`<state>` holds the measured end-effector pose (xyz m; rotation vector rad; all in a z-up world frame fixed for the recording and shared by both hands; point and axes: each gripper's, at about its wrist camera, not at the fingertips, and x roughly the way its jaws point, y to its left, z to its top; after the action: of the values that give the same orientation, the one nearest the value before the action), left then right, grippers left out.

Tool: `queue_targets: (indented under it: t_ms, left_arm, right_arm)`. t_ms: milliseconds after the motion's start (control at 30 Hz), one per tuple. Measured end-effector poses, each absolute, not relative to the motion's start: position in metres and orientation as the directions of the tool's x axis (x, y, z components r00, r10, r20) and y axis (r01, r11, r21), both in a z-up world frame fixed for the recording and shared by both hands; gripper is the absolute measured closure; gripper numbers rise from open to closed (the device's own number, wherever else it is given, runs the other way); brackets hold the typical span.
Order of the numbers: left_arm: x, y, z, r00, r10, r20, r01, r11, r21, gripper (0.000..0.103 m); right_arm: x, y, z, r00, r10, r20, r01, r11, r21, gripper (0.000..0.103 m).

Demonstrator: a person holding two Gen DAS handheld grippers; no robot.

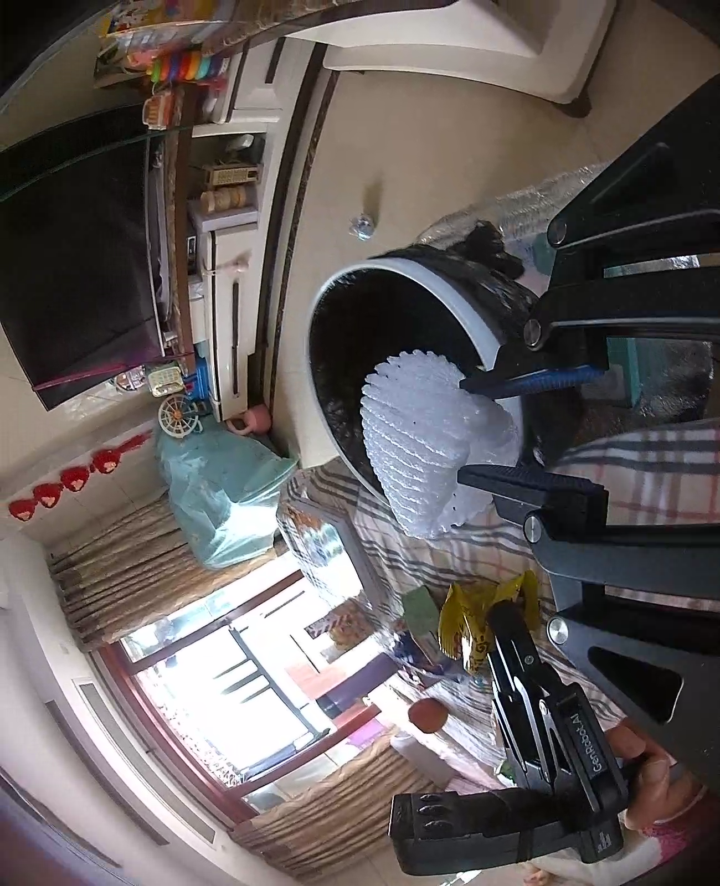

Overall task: Collect trash
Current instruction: 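Carry yellow bag and foam net over the bin and release both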

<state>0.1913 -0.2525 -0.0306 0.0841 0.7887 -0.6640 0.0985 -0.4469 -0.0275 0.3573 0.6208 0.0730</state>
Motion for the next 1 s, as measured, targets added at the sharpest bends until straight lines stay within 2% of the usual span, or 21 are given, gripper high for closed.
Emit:
queue_targets:
  t_ms: [667, 1000]
  left_arm:
    - [0.248, -0.303, -0.031, 0.463, -0.524, -0.715, 0.599, 0.779, -0.183, 0.085]
    - [0.264, -0.322, -0.038, 0.431, -0.519, -0.738, 0.612, 0.769, -0.183, 0.085]
  right_arm:
    - [0.148, -0.483, -0.032, 0.778, 0.143, -0.612, 0.068, 0.949, 0.308, 0.078]
    - [0.166, -0.491, -0.034, 0.758, 0.147, -0.636, 0.067, 0.952, 0.299, 0.075]
